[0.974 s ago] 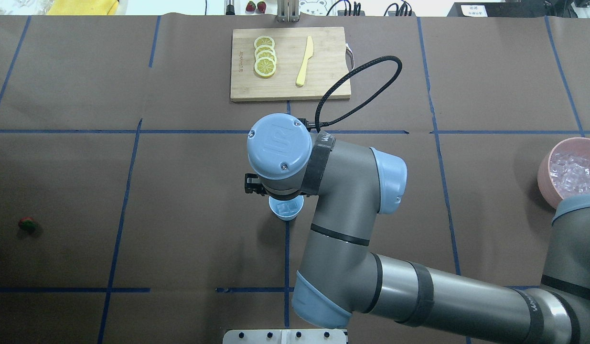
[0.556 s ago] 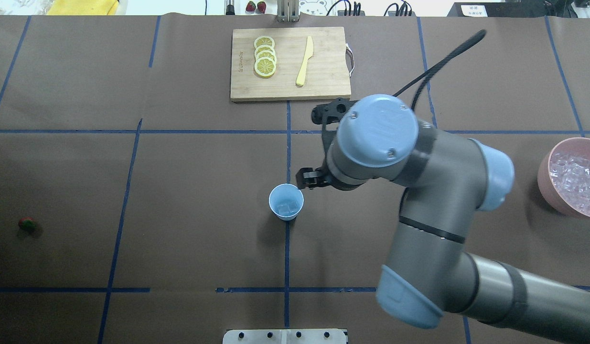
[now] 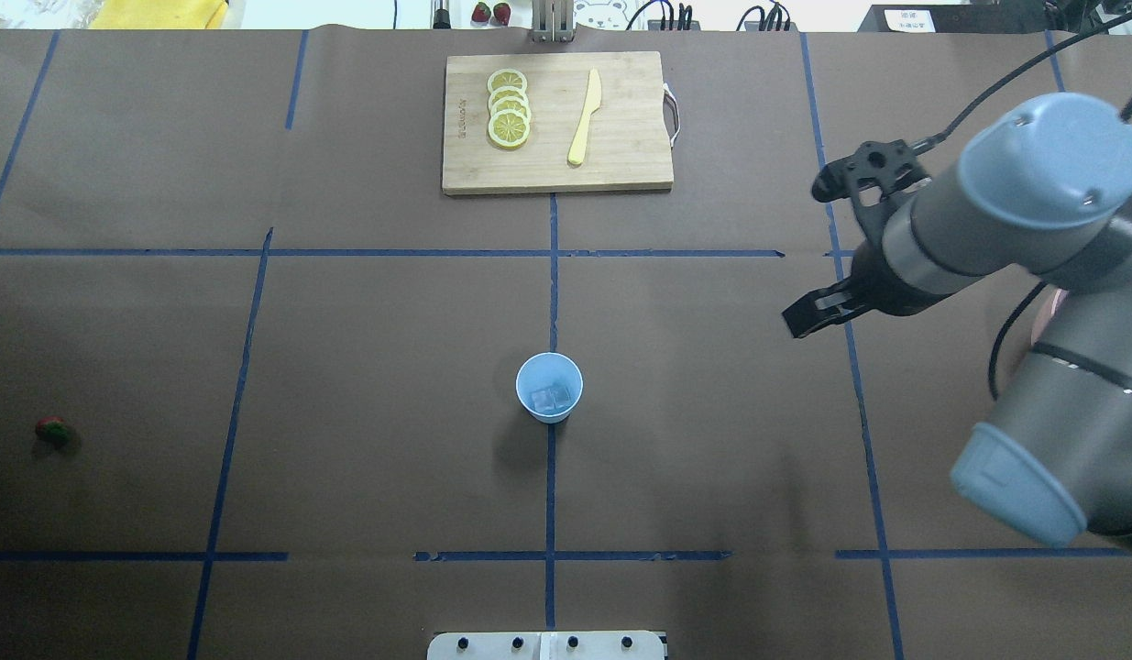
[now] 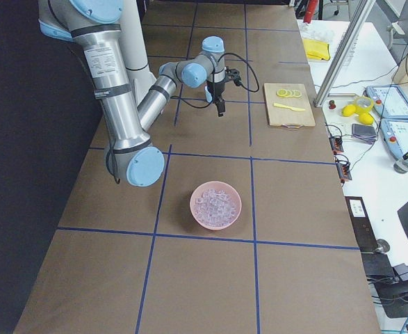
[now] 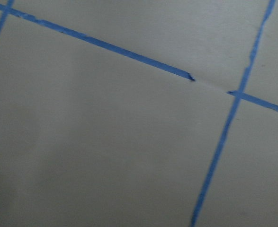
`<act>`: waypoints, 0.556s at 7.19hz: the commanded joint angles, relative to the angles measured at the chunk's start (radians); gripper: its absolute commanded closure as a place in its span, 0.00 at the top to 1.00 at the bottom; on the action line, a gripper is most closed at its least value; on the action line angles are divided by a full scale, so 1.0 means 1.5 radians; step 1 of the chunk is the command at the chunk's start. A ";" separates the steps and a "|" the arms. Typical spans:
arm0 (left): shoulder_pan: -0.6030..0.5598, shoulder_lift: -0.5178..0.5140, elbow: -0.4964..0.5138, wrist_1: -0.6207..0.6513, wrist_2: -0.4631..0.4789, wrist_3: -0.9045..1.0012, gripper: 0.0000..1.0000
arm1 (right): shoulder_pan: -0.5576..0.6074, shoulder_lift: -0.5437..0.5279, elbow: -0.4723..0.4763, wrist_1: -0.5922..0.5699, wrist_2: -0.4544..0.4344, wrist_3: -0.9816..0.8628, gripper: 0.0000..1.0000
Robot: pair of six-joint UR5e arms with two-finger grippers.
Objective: Put ice and strawberries in cup
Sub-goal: 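Move the right gripper back to the pink bowl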
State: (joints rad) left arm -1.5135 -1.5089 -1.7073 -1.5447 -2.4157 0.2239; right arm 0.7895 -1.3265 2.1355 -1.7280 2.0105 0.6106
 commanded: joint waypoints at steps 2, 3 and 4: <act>0.000 0.001 -0.003 0.000 0.001 -0.002 1.00 | 0.187 -0.169 -0.001 0.046 0.116 -0.267 0.98; 0.000 0.001 -0.003 0.000 0.001 -0.002 1.00 | 0.252 -0.220 -0.003 0.052 0.156 -0.350 0.98; 0.000 0.001 -0.005 0.000 0.001 -0.002 1.00 | 0.306 -0.254 -0.004 0.052 0.181 -0.409 0.98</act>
State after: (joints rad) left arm -1.5140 -1.5079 -1.7128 -1.5447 -2.4145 0.2210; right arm 1.1416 -1.6312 2.1318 -1.6571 2.2265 0.1252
